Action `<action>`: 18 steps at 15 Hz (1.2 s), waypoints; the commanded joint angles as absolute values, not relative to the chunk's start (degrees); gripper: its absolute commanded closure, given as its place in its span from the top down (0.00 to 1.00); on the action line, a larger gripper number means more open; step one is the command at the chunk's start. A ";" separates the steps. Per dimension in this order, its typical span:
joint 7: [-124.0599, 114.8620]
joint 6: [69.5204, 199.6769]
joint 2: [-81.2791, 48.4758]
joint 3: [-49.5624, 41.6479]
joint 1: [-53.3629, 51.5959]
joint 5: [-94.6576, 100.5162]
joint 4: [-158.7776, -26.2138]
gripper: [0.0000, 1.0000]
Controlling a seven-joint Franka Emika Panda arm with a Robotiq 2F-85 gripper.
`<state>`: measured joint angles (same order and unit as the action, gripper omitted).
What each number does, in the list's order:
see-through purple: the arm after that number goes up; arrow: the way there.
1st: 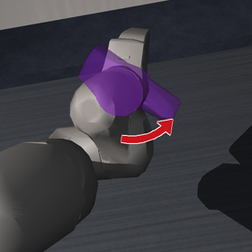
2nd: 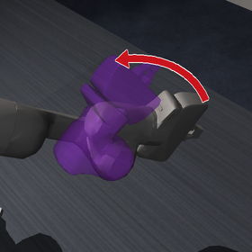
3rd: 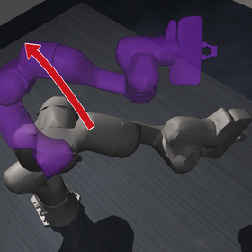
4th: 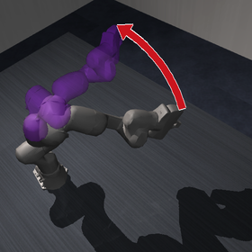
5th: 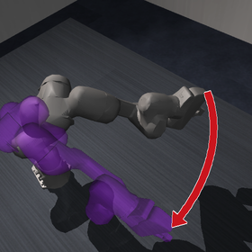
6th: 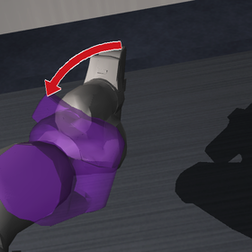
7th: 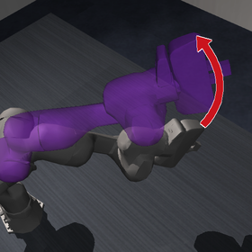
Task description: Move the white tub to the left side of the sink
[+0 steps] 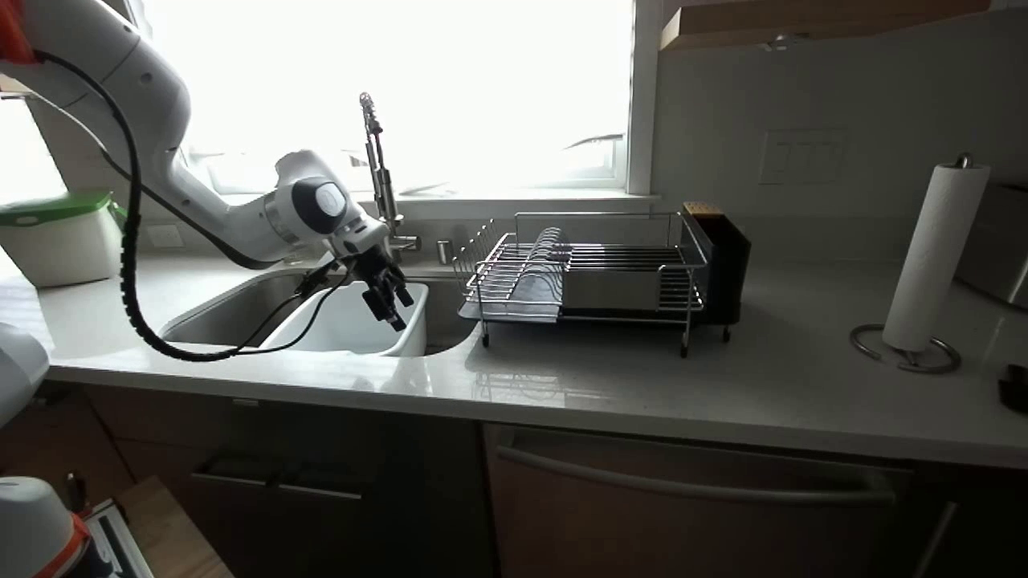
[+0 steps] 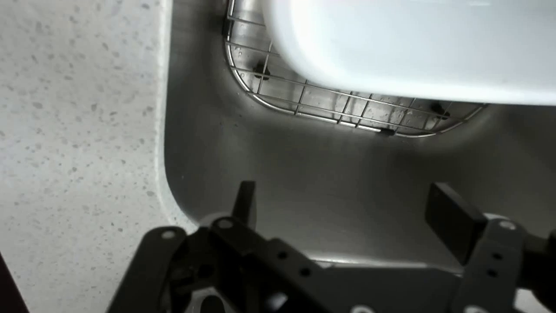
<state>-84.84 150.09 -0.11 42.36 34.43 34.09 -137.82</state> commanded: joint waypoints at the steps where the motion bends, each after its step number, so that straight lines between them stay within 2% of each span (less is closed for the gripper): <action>1: -92.47 146.82 -5.81 42.57 33.58 38.79 -134.74 1.00; 7: -102.70 142.04 -12.14 41.44 30.52 47.28 -131.46 1.00; 8: -101.50 143.07 -11.61 31.54 20.52 45.10 -131.28 1.00; 12: -101.83 144.61 -14.41 16.61 5.61 45.93 -128.19 1.00; 18: -99.77 146.12 -18.52 6.68 -4.81 42.73 -123.71 1.00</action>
